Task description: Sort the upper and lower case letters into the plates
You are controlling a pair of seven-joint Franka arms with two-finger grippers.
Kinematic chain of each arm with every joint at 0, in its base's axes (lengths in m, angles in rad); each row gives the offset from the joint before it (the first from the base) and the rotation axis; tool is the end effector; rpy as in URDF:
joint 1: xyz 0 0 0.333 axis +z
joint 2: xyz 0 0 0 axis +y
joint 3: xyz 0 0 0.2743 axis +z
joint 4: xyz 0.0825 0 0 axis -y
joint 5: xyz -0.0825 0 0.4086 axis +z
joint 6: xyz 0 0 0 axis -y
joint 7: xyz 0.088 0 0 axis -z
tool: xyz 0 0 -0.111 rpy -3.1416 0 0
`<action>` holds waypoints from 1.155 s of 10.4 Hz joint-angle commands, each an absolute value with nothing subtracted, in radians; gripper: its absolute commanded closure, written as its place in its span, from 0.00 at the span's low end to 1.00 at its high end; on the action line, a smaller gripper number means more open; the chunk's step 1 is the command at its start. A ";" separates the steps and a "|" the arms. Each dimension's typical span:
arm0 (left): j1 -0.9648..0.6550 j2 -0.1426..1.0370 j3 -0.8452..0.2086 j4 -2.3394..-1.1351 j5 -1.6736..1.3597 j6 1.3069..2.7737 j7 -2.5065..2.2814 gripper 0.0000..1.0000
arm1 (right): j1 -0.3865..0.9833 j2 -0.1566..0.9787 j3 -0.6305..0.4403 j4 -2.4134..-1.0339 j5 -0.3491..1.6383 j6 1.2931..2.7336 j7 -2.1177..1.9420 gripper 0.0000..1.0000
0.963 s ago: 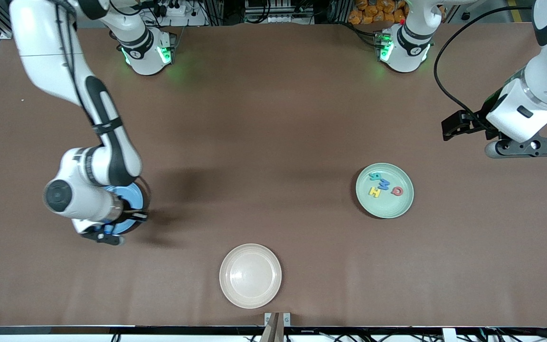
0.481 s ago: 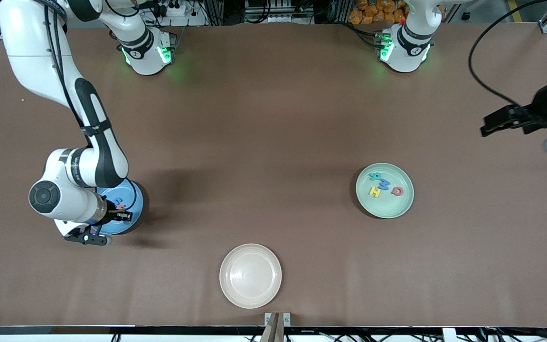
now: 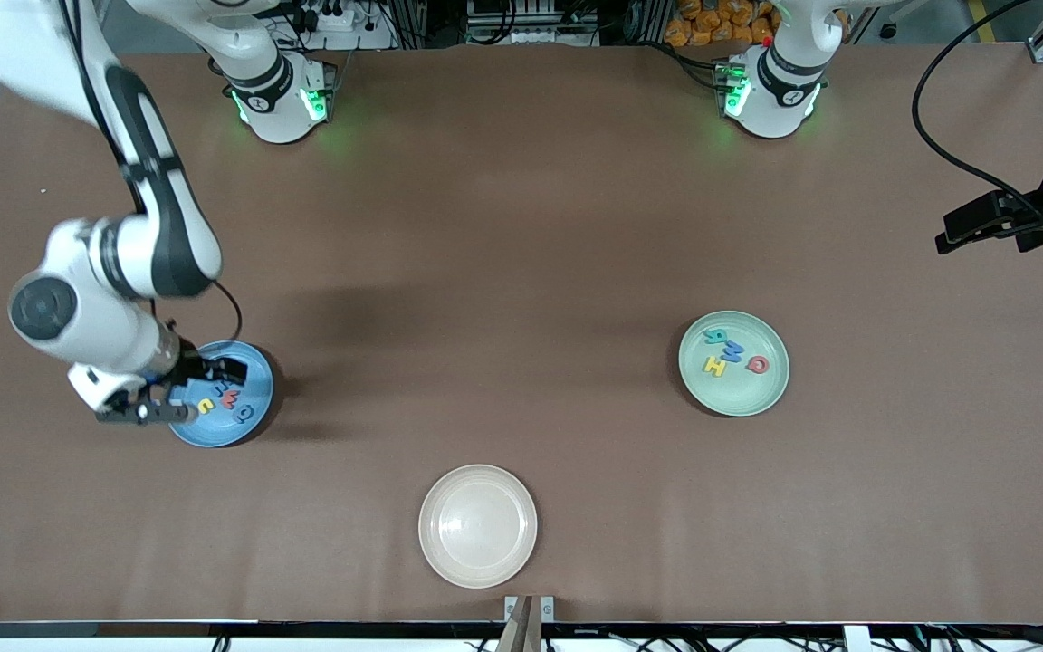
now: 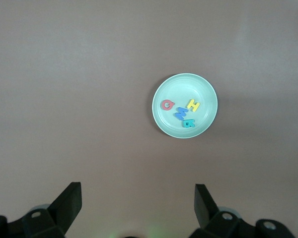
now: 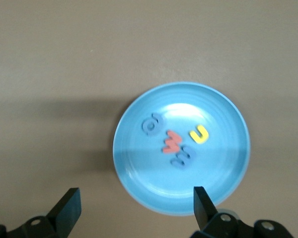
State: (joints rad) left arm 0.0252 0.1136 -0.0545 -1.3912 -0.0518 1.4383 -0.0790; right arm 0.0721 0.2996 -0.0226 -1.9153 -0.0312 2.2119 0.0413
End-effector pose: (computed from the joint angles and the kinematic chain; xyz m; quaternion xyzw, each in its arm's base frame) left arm 0.5953 -0.0220 0.5891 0.9988 0.0223 -0.0346 0.0270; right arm 0.6230 0.0300 0.2801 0.9998 0.0139 -0.0008 0.0159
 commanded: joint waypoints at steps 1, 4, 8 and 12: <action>0.031 0.101 -0.051 -1.397 -0.067 1.425 -0.058 0.00 | 0.044 0.120 0.014 -1.987 -0.063 2.128 0.032 0.00; 0.028 0.101 -0.052 -1.397 -0.071 1.425 -0.060 0.00 | 0.043 0.065 0.017 -1.753 -0.060 1.837 0.022 0.00; 0.028 0.103 -0.054 -1.396 -0.071 1.425 -0.060 0.00 | 0.025 0.055 0.015 -1.482 0.061 1.563 -0.005 0.00; 0.028 0.104 -0.055 -1.396 -0.071 1.425 -0.060 0.00 | 0.015 0.029 0.014 -1.476 0.060 1.539 -0.020 0.00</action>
